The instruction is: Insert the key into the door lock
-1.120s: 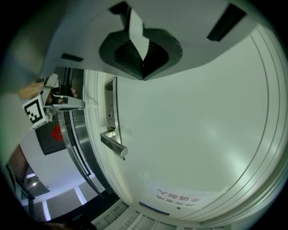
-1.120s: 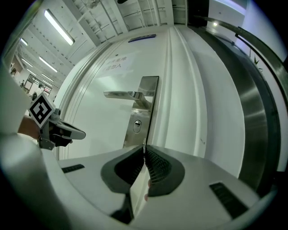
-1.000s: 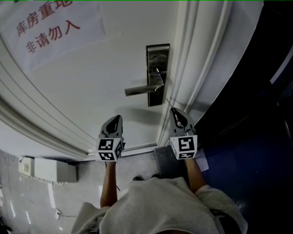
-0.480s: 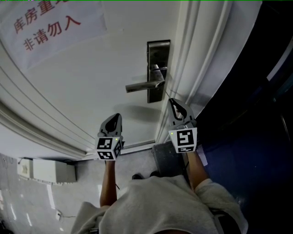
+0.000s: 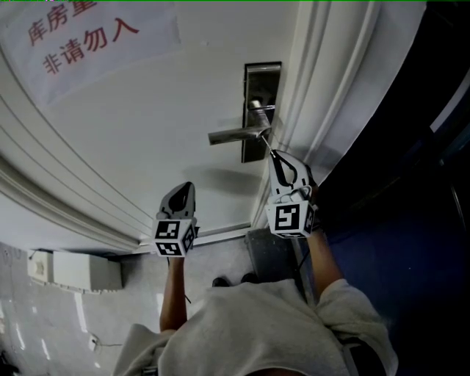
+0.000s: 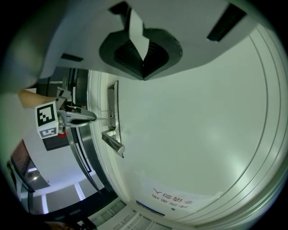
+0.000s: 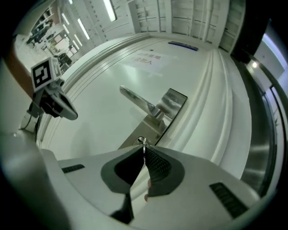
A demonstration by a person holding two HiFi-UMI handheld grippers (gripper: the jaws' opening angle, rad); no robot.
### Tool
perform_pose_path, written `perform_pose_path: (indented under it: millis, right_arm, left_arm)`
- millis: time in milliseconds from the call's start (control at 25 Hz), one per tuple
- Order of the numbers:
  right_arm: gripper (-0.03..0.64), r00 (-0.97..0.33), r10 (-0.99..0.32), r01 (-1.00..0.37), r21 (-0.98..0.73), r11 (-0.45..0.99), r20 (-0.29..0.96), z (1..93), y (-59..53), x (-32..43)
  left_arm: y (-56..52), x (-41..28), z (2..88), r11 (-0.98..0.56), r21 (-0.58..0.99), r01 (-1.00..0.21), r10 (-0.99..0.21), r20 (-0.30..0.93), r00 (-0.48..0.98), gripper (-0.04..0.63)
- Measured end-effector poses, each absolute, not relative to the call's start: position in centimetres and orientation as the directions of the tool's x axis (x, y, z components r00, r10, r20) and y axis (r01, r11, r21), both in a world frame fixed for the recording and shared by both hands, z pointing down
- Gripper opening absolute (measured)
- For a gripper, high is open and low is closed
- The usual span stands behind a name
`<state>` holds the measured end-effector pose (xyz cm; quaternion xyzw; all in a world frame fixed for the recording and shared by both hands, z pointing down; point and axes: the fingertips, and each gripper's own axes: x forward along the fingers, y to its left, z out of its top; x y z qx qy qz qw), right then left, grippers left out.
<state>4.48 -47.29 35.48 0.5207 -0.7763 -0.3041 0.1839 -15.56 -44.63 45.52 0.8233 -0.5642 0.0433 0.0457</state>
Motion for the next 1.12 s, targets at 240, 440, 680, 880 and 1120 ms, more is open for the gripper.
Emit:
perform_pose_path:
  millis: [240, 440, 680, 880, 1120]
  right_arm:
    - [0.029, -0.352, -0.936, -0.476, 0.864, 0.161, -0.02, 35.8, -47.4, 3.4]
    - [0.029, -0.319, -0.947, -0.323, 0.943, 0.077, -0.032, 36.5, -47.4, 3.2]
    - [0.029, -0.292, -0.956, -0.211, 0.977, 0.026, -0.038, 37.1, -47.4, 3.3]
    - [0.029, -0.282, -0.959, -0.2, 0.979, 0.031, -0.027, 37.3, -47.7, 3.3]
    - [0.029, -0.27, -0.963, -0.173, 0.985, 0.023, -0.025, 37.5, -48.0, 3.2]
  left_arm:
    - [-44.7, -15.8, 45.9, -0.365, 0.029, -0.93, -0.922, 0.128, 0.366, 0.017]
    - [-44.7, -16.0, 45.9, -0.376, 0.03, -0.926, -0.918, 0.126, 0.376, 0.017]
    - [-44.9, -16.3, 45.7, -0.376, 0.033, -0.926, -0.918, 0.121, 0.377, 0.017]
    - [-45.0, -16.2, 45.9, -0.383, 0.031, -0.923, -0.915, 0.125, 0.384, 0.017]
    - [-45.0, -16.3, 46.0, -0.39, 0.031, -0.92, -0.911, 0.132, 0.39, 0.017]
